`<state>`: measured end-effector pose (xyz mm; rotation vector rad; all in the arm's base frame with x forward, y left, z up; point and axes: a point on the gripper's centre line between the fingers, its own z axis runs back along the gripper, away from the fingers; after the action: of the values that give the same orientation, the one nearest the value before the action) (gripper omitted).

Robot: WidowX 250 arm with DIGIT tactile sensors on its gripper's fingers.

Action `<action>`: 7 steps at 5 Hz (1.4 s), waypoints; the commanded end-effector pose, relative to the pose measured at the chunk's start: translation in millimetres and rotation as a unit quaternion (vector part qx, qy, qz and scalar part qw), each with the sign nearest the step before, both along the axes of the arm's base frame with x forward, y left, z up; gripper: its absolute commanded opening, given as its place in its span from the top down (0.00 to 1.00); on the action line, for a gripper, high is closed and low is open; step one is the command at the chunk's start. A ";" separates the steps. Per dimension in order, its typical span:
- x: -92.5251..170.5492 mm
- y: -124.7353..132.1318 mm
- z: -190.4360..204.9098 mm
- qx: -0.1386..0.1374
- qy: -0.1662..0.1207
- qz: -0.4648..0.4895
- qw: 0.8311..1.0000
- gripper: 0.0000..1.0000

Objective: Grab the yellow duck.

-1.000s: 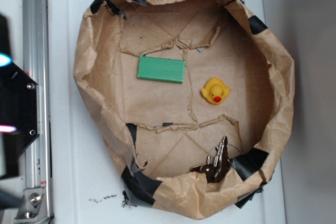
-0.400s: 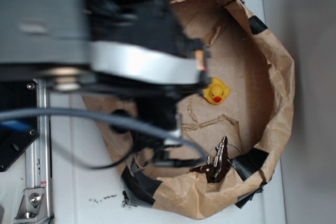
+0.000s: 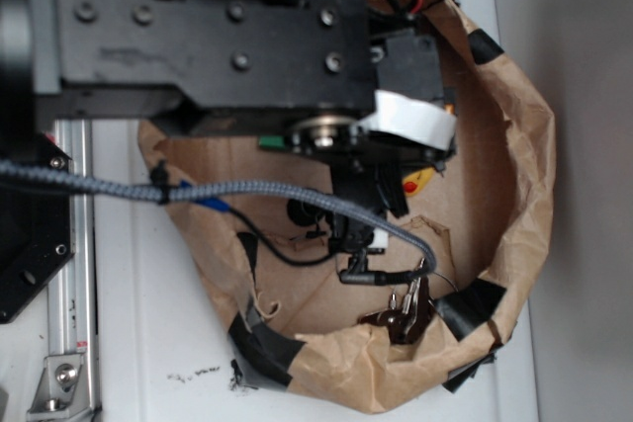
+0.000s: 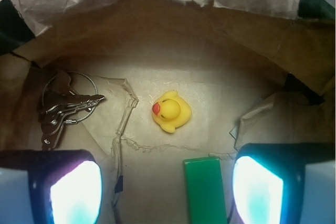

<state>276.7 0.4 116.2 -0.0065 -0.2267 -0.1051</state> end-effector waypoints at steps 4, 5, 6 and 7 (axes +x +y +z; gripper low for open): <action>21.5 -22.7 -27.8 0.042 -0.004 -0.013 0.999 0.00; 29.3 -34.7 -42.3 0.033 0.009 -0.035 0.999 0.00; 30.9 -38.9 -46.9 0.020 0.008 -0.040 0.999 0.00; 37.2 -38.8 -50.9 0.018 -0.003 -0.044 0.999 0.00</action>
<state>302.7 -32.8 50.1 0.0182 -0.1713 -0.1880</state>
